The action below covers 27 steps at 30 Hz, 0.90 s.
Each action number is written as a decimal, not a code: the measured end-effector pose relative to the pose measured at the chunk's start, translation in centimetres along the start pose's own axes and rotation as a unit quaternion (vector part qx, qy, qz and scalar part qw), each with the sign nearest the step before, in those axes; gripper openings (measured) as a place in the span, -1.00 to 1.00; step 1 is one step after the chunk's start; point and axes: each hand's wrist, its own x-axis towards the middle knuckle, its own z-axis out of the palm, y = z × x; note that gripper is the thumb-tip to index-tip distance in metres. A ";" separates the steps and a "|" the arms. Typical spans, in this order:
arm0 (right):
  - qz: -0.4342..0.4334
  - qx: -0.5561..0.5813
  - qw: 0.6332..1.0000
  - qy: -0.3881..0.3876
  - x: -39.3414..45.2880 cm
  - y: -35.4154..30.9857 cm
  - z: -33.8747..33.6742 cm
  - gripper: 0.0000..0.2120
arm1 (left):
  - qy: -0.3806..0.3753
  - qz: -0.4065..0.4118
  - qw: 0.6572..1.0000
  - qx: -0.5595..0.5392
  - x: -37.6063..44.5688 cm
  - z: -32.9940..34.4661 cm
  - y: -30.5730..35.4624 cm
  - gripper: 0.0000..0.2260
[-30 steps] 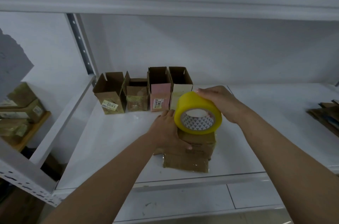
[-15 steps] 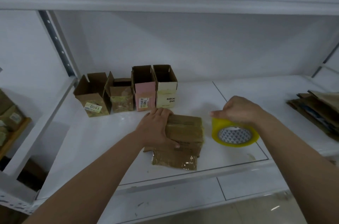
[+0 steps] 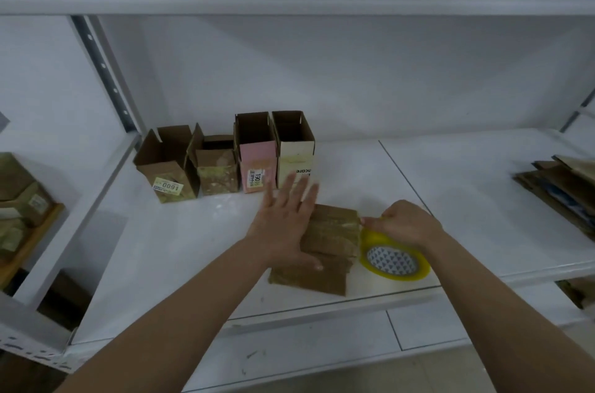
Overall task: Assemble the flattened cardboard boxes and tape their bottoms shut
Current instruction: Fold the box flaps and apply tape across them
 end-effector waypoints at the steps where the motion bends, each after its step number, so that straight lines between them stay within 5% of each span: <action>1: 0.002 0.000 1.000 0.006 0.1 0.0 0.0 -0.44 | 0.003 0.019 1.000 0.007 0.3 -0.1 0.9 0.14; 10: 0.030 0.121 0.991 -0.037 1.3 1.7 1.1 -0.54 | -0.082 0.062 0.994 -0.046 3.9 2.1 2.0 -0.14; 14: 0.061 0.007 0.997 -0.036 2.0 1.1 1.3 -0.42 | -0.109 0.082 0.990 -0.044 5.0 2.1 1.6 -0.18; 20: 0.077 -0.135 0.988 -0.021 1.8 -0.8 1.6 -0.50 | -0.097 0.081 0.991 -0.038 5.3 2.7 1.5 -0.16; 23: 0.073 -0.135 0.988 -0.016 1.5 -1.7 1.9 -0.56 | -0.042 0.063 0.987 -0.139 4.4 2.2 1.5 -0.19; 25: 0.077 -0.116 0.990 -0.012 1.2 -1.8 1.8 -0.58 | 0.072 0.021 0.935 -0.346 3.3 1.8 0.7 -0.27; 27: 0.081 -0.095 0.992 -0.012 1.0 -1.6 1.8 -0.60 | 0.188 -0.075 0.836 -0.510 1.7 1.9 -0.5 -0.41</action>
